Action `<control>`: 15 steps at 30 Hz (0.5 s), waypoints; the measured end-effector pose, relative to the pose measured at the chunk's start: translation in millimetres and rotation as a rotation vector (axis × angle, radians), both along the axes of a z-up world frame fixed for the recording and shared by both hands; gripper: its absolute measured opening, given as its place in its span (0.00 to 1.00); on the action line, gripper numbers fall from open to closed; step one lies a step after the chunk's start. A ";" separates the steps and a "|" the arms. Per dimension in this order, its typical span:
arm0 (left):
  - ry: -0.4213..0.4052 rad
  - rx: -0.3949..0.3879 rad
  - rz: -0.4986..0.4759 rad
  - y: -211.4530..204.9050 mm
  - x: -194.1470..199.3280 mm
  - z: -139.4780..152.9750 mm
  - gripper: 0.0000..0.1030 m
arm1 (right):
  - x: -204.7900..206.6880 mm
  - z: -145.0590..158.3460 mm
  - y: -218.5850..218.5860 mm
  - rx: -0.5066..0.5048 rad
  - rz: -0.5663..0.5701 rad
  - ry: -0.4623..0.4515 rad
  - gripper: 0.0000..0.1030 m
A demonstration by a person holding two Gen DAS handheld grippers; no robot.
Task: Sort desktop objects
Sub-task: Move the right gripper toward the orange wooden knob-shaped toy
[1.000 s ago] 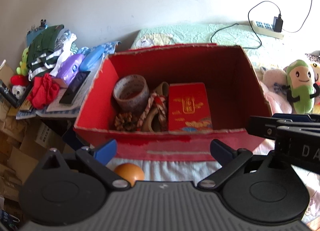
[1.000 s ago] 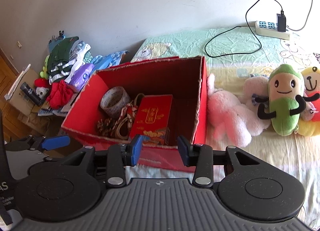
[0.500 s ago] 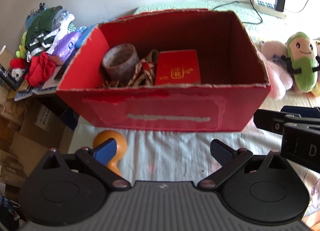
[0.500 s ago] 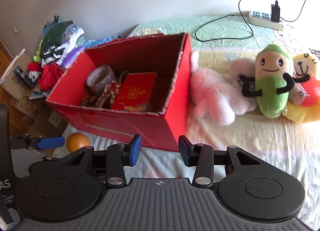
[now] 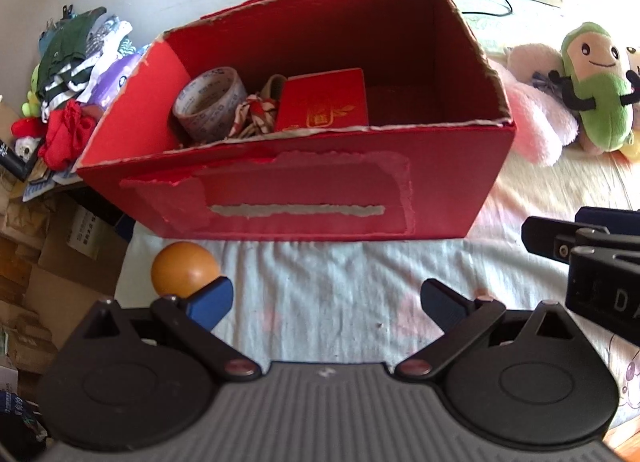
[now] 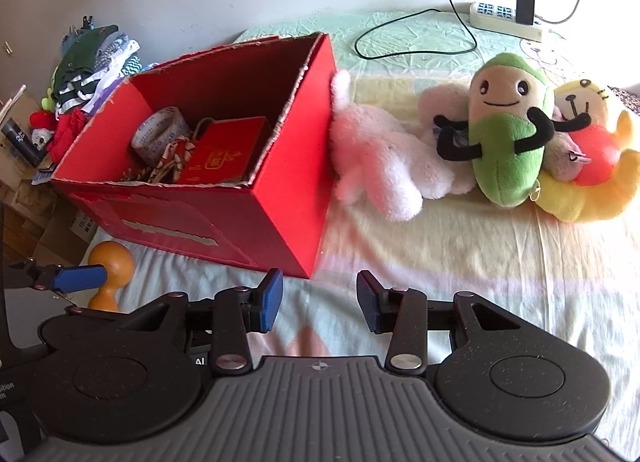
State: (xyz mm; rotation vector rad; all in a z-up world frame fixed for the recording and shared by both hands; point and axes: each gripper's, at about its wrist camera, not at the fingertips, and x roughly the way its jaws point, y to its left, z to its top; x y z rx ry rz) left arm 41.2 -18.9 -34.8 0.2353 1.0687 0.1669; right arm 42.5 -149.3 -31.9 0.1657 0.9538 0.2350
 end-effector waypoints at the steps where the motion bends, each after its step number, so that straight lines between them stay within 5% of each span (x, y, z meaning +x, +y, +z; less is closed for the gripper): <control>1: 0.002 0.001 -0.001 -1.0 0.2 -0.7 0.98 | 0.2 -0.6 -0.3 -0.001 -0.001 0.002 0.43; 15: 0.022 -0.001 0.007 16.0 -1.1 -9.4 0.98 | 1.7 -11.1 15.3 -0.039 0.009 0.027 0.43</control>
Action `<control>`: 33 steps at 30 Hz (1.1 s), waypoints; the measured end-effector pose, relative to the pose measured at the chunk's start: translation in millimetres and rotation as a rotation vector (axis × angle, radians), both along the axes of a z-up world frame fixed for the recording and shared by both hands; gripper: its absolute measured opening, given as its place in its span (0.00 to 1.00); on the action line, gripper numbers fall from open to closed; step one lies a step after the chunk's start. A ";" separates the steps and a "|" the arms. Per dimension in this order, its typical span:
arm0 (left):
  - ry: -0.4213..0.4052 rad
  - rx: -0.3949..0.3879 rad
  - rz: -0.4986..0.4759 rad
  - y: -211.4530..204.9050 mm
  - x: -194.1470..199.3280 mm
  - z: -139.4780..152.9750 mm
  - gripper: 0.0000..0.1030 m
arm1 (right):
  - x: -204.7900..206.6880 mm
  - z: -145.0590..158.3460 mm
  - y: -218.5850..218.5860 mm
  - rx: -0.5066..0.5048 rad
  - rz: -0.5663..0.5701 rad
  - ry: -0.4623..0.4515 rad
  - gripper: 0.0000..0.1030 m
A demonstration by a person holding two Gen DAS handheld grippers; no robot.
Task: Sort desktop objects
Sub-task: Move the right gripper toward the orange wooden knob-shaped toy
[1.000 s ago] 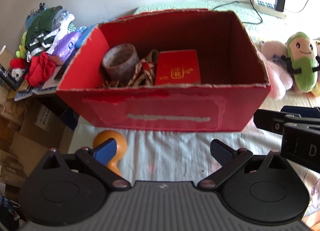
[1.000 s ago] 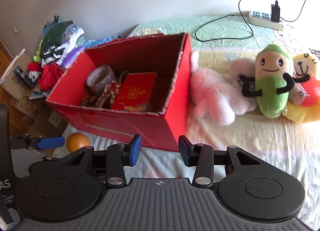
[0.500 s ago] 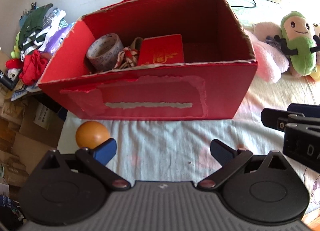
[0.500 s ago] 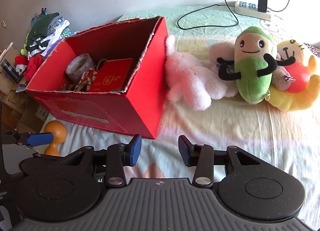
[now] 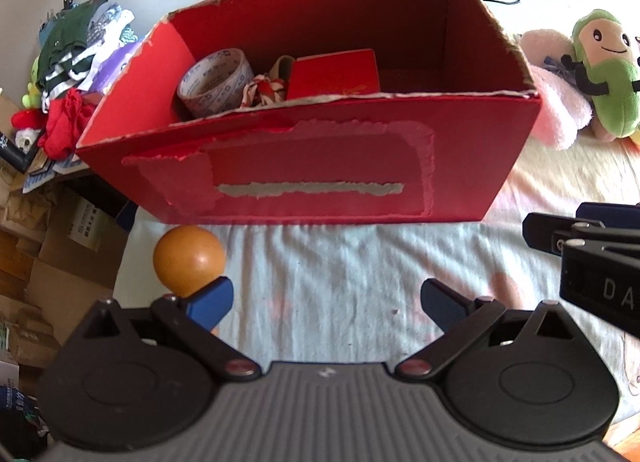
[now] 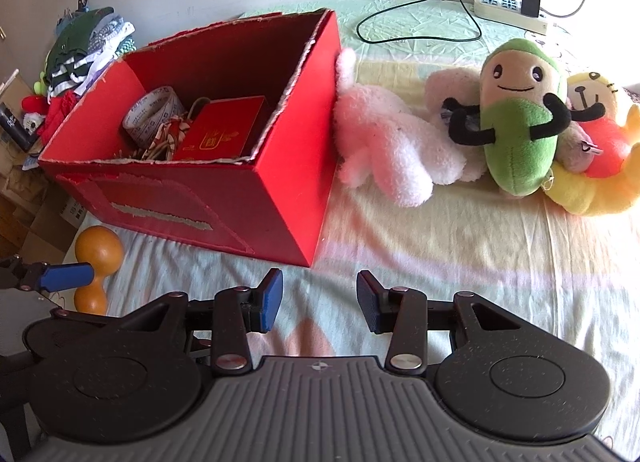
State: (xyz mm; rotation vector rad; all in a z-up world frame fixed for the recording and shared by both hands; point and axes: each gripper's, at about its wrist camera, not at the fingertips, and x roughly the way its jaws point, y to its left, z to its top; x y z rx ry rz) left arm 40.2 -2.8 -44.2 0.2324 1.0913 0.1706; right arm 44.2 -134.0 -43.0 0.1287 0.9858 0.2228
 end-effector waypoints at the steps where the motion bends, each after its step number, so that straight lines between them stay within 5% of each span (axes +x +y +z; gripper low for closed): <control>1: -0.001 -0.001 -0.004 2.2 0.4 0.2 0.98 | -0.5 0.6 2.2 -0.005 0.000 -0.003 0.43; 13: -0.008 -0.018 -0.078 38.2 6.8 6.2 0.98 | 2.5 -1.9 34.0 -0.032 -0.075 0.021 0.43; 33: -0.018 -0.078 -0.098 121.6 13.3 12.3 0.98 | 13.5 -8.3 92.2 0.077 -0.144 0.050 0.43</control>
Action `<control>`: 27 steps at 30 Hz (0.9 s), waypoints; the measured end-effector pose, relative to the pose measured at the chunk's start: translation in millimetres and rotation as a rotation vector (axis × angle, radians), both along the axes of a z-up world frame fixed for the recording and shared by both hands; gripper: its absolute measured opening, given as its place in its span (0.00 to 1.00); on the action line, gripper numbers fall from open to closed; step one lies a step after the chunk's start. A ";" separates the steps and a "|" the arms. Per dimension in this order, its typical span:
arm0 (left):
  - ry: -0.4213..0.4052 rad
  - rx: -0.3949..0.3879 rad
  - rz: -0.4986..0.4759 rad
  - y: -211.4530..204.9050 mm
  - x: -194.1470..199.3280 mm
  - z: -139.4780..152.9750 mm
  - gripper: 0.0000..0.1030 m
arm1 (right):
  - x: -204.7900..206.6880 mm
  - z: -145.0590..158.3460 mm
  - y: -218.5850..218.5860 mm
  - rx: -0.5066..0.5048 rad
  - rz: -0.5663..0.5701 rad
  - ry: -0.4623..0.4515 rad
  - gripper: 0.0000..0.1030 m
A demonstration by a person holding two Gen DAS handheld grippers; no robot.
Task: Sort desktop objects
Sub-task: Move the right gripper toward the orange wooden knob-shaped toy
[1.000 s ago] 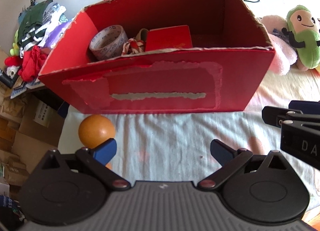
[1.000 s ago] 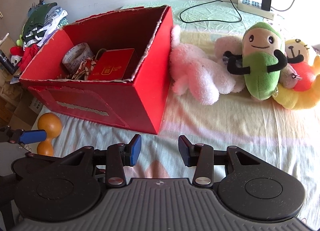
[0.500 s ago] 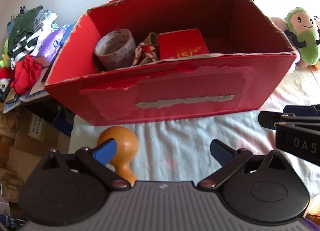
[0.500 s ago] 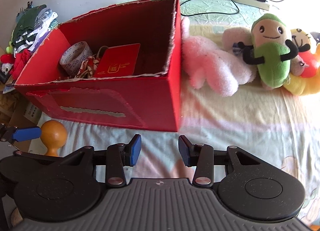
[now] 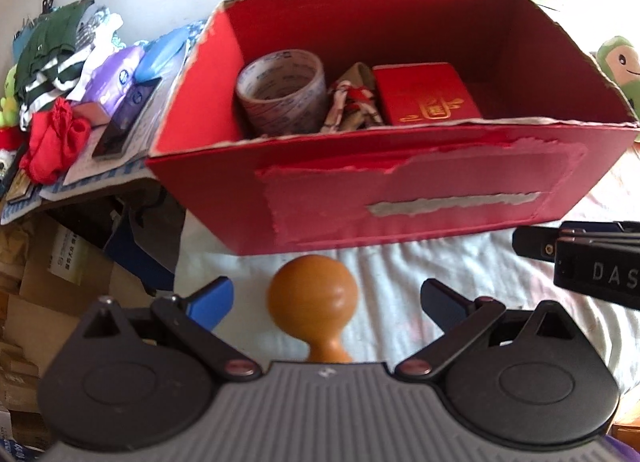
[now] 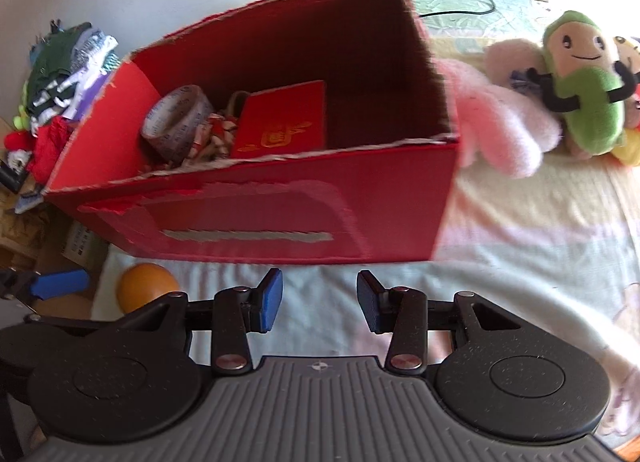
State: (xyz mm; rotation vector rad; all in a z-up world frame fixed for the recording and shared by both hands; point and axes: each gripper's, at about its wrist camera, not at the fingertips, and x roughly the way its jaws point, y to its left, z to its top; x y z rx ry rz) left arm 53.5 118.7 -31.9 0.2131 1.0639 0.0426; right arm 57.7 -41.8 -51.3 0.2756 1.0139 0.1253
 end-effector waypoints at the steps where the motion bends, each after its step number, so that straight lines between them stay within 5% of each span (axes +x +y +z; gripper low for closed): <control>1: 0.003 -0.004 0.001 3.8 0.5 -0.7 0.98 | 1.1 0.0 2.7 0.018 0.001 0.000 0.43; 10: 0.033 -0.051 -0.020 29.7 -5.0 -10.6 0.98 | 11.5 -3.9 27.2 0.109 0.029 0.037 0.43; 27: 0.054 -0.256 -0.075 56.5 -21.5 -28.5 0.97 | 22.8 -22.1 69.2 0.311 0.175 0.116 0.43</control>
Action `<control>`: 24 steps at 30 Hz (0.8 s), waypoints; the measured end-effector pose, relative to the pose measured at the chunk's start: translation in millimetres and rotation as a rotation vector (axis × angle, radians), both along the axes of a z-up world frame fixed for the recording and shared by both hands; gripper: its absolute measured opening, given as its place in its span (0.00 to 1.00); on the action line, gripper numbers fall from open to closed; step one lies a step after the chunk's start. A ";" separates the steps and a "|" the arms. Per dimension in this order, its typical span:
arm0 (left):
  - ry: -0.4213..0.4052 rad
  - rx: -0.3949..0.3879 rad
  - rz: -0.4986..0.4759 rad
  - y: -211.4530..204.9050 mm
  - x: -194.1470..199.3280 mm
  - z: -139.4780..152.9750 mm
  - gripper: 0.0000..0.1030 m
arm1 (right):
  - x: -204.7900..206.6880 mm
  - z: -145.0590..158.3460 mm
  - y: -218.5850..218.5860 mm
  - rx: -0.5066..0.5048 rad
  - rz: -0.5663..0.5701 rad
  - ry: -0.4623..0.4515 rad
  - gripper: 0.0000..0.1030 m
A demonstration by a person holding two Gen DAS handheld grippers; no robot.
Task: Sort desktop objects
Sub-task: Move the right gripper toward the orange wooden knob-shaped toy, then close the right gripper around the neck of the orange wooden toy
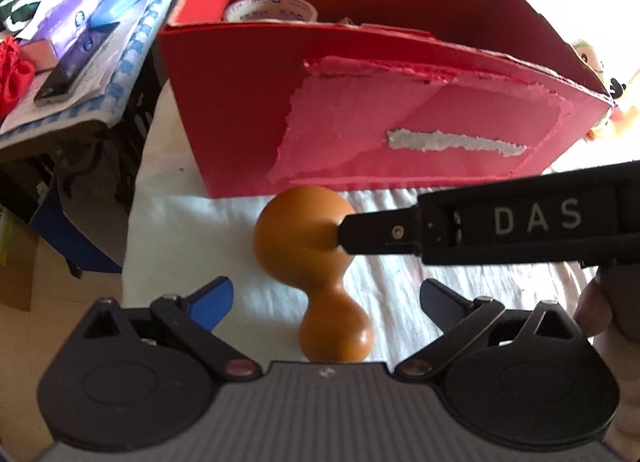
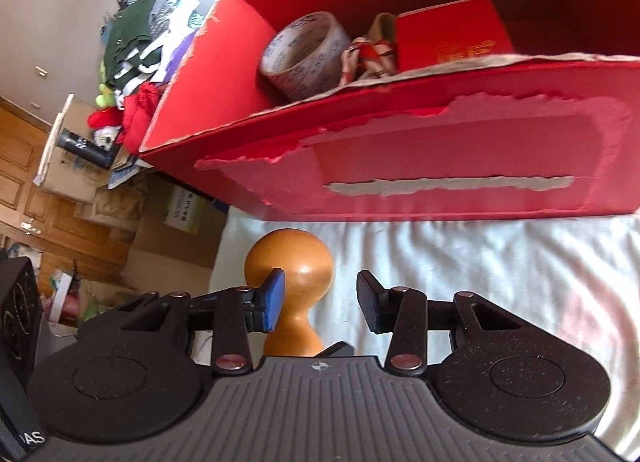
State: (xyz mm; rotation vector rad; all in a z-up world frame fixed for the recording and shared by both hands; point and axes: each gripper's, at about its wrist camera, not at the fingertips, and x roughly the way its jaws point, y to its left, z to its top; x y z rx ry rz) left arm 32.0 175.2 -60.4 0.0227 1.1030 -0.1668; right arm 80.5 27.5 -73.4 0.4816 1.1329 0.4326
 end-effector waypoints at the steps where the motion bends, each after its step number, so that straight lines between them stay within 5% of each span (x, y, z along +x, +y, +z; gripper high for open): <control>1: -0.002 -0.002 0.009 1.8 0.4 -0.7 0.95 | -0.4 -0.2 1.3 0.009 0.006 -0.001 0.43; 10: 0.031 -0.018 0.043 9.7 6.6 -8.5 0.58 | -0.1 -2.3 12.0 0.049 0.071 0.004 0.43; 24: 0.005 0.061 -0.011 -3.1 4.8 -13.6 0.57 | -1.2 -16.5 10.2 0.121 0.088 0.061 0.47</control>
